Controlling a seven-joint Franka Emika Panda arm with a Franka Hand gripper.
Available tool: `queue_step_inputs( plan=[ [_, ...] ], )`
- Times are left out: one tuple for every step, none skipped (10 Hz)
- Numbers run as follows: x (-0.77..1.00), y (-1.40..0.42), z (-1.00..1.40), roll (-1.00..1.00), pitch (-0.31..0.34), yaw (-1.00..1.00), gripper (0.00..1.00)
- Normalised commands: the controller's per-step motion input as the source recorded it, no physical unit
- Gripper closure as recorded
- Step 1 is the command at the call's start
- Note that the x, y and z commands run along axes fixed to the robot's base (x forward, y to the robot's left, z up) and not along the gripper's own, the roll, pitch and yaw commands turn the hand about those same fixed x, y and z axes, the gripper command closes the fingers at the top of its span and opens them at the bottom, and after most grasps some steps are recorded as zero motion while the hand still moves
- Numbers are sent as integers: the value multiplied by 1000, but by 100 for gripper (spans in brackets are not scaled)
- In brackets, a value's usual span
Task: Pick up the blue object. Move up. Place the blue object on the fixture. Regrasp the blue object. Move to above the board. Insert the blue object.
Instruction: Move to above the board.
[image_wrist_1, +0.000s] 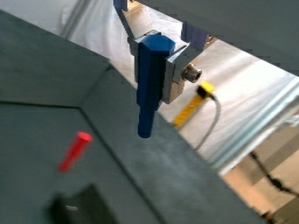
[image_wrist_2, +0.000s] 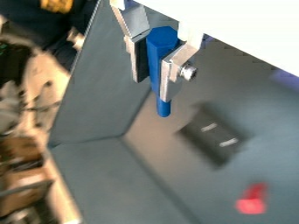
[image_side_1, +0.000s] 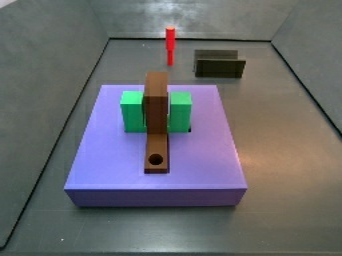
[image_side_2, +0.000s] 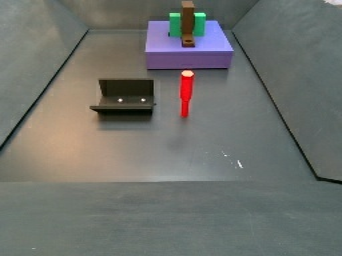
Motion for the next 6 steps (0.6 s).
queue_step_inputs(
  plan=[
    [-1281,-1400,250,-1000,186,-169,100],
    [-1248,-1400,266,-1000,203,-157,100],
    [-1279,-1400,260,-1000,215,-139,100],
    [-562,-583,111,-1000,217,-120,100],
    [-349,-325,65,-1000,214,-111,100],
    [-127,-94,7,-1000,218,-88,100]
  ],
)
